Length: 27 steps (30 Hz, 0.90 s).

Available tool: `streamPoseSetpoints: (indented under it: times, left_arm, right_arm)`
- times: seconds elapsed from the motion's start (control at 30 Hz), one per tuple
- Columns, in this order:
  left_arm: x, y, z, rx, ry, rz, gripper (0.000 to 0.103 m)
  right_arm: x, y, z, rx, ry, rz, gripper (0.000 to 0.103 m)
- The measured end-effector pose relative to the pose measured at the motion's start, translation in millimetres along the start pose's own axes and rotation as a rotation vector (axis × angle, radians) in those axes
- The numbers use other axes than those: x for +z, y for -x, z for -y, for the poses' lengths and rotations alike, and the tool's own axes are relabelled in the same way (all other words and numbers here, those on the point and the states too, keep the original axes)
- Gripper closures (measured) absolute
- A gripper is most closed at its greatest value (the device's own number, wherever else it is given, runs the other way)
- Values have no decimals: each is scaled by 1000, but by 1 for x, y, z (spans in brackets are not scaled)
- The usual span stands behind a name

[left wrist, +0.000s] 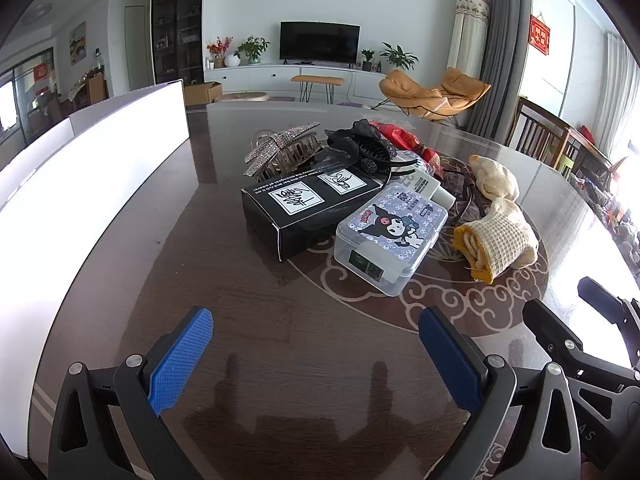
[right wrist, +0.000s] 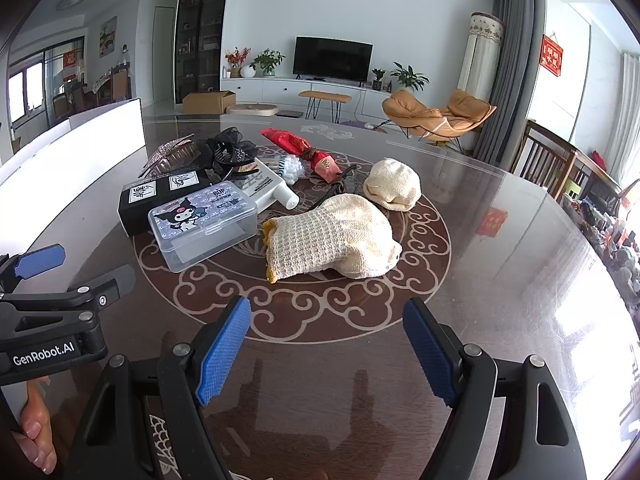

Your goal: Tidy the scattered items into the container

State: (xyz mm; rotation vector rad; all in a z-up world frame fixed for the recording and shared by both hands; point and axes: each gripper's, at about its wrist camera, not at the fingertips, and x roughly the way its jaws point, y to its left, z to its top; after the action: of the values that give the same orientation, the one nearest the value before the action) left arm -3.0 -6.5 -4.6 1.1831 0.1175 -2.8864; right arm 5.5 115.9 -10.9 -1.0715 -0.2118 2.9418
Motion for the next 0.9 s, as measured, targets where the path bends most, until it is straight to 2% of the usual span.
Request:
streamPoseSetpoints:
  times: [0.9]
  left_arm:
    - [0,6,1,-4,0,28,0]
  right_arm:
    - [0,2,1,2,-9,10,23]
